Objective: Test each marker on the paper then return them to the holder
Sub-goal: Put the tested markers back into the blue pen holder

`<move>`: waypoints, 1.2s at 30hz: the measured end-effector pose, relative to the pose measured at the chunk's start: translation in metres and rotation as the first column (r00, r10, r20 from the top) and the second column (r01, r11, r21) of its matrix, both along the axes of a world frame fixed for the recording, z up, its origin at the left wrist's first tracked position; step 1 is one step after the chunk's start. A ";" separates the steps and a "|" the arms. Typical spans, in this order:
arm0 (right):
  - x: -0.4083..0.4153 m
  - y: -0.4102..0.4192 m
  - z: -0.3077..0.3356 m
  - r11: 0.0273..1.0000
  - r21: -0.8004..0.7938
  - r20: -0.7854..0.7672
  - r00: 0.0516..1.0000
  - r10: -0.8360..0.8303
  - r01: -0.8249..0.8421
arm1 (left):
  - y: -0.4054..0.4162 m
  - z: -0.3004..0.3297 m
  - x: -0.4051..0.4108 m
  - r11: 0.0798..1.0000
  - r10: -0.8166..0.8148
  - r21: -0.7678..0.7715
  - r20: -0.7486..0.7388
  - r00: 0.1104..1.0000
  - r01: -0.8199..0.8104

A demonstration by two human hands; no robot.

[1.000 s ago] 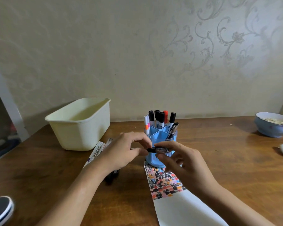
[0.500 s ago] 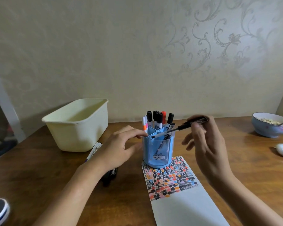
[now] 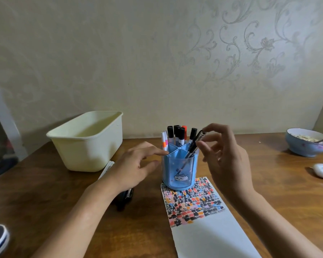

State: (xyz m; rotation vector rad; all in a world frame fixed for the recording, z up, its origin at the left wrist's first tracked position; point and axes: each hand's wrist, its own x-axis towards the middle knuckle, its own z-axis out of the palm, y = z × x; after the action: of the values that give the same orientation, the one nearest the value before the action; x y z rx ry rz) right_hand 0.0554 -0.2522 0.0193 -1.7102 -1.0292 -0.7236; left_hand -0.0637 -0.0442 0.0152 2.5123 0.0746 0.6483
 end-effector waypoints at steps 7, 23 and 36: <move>-0.001 0.004 -0.010 0.993 -0.112 0.076 0.997 -0.020 0.028 | 0.005 -0.002 0.001 1.000 -0.006 0.015 0.002 1.000 0.006; -0.030 0.001 -0.035 0.945 -0.232 -0.087 0.972 0.217 -0.232 | 0.026 -0.005 -0.007 0.976 0.175 0.145 -0.072 0.982 -0.164; -0.024 0.007 -0.051 0.855 -0.448 -0.218 0.959 0.179 -0.261 | 0.031 -0.020 -0.003 0.889 0.337 0.436 -0.409 0.848 -0.143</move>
State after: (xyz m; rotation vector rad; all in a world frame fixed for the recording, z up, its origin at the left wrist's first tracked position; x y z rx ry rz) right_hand 0.0317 -0.2453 -0.0314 -1.9792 -1.3311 -0.1725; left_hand -0.0666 -0.0136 -0.0047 3.0357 0.5024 0.1176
